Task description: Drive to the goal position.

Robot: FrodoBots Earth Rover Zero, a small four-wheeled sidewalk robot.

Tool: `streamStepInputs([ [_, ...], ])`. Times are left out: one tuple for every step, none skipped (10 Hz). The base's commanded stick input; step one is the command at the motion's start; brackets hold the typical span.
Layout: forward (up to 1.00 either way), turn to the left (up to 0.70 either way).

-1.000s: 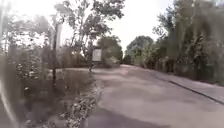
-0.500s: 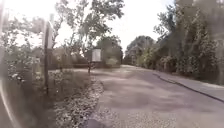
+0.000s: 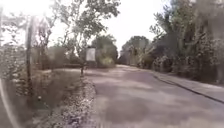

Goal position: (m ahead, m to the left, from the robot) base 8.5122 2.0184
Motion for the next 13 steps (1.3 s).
streamStepInputs([
  [0.7, 0.0],
  [0.7, 0.0],
  [0.7, 0.0],
  [0.7, 0.0],
  [0.7, 0.0],
  [0.7, 0.0],
  [0.7, 0.0],
  [0.7, 0.0],
  [0.7, 0.0],
  [0.7, 0.0],
  [0.7, 0.0],
  [0.7, 0.0],
  [0.7, 0.0],
])
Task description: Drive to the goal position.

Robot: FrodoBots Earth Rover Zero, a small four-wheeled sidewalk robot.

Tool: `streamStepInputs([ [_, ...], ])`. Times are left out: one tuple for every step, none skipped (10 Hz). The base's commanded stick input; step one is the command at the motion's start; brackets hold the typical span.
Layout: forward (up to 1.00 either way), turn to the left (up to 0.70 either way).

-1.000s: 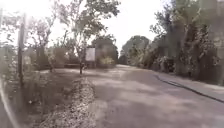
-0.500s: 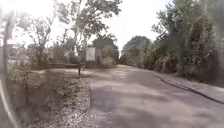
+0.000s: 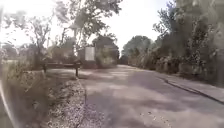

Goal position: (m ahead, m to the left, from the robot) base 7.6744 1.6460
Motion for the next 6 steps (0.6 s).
streamStepInputs([
  [0.7, 0.0],
  [0.7, 0.0],
  [0.7, 0.0],
  [0.7, 0.0],
  [0.7, 0.0],
  [0.7, 0.0],
])
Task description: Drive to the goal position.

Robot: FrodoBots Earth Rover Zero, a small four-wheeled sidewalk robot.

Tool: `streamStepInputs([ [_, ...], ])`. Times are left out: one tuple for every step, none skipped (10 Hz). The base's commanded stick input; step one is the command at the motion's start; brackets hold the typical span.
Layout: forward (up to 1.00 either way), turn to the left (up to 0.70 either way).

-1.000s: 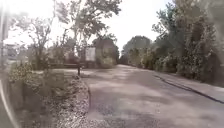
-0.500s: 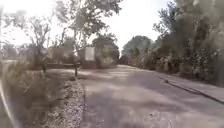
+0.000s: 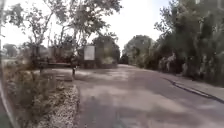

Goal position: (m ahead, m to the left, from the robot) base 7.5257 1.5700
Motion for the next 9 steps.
streamStepInputs([
  [0.7, 0.0],
  [0.7, 0.0],
  [0.7, 0.04],
  [0.7, 0.12],
  [0.7, 0.2],
  [0.7, 0.28],
  [0.7, 0.27],
  [0.7, 0.01],
  [0.7, 0.0],
])
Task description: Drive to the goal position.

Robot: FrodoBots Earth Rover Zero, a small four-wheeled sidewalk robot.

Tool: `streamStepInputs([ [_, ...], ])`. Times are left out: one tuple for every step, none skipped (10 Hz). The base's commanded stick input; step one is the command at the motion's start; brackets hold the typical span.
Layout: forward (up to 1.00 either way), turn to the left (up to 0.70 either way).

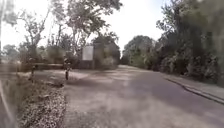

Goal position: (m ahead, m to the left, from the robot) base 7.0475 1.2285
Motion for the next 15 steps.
streamStepInputs([
  [0.7, 0.0],
  [0.7, 0.0],
  [0.7, 0.0],
  [0.7, 0.0],
  [0.7, 0.0],
  [0.7, 0.0],
  [0.7, 0.0],
  [0.7, 0.0],
  [0.7, 0.0],
  [0.7, 0.0],
  [0.7, 0.0],
  [0.7, 0.0],
  [0.7, 0.0],
  [0.7, 0.08],
  [0.7, 0.35],
])
